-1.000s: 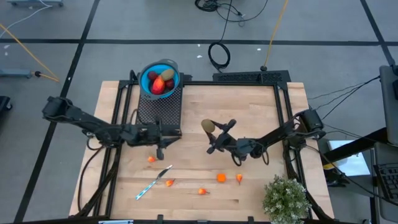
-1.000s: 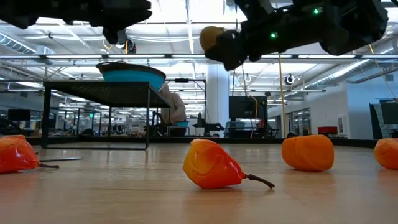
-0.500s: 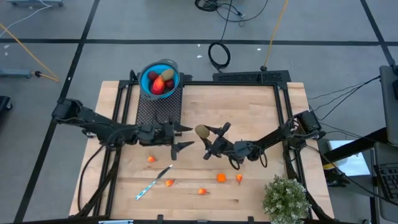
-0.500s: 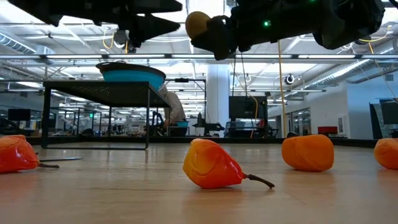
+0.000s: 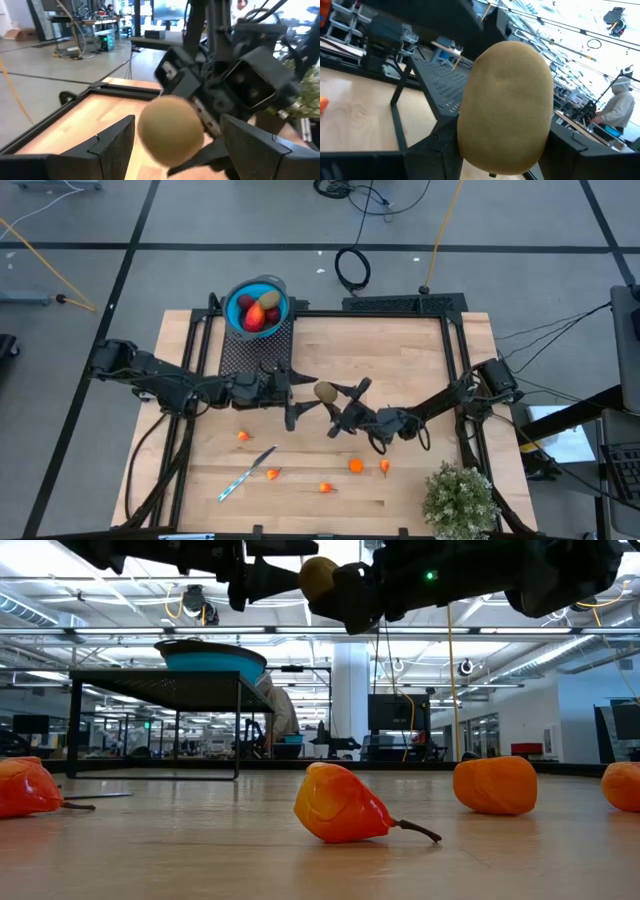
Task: Pick & Place Fruit
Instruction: Put the kiwi into the blue strainer bowl on the shelf
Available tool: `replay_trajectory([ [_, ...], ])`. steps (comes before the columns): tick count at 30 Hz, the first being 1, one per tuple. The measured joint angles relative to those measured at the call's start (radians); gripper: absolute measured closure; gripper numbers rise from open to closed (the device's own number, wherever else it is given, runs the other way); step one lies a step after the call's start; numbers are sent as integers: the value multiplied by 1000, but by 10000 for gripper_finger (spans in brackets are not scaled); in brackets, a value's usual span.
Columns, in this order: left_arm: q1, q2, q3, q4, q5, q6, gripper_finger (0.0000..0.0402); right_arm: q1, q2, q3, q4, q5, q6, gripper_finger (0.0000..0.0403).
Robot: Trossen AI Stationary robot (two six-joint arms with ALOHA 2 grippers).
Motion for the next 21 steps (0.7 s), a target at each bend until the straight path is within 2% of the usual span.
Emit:
replay_trajectory([
  [9,13,12,2,-5,8,-27,112,3,0,8,10,-14,2,215],
  [15,33,47,3,30,88,-67,112,3,0,32,-5,-36,-10,217],
  [21,37,50,5,44,90,-47,112,4,0,36,-26,-35,2,214],
])
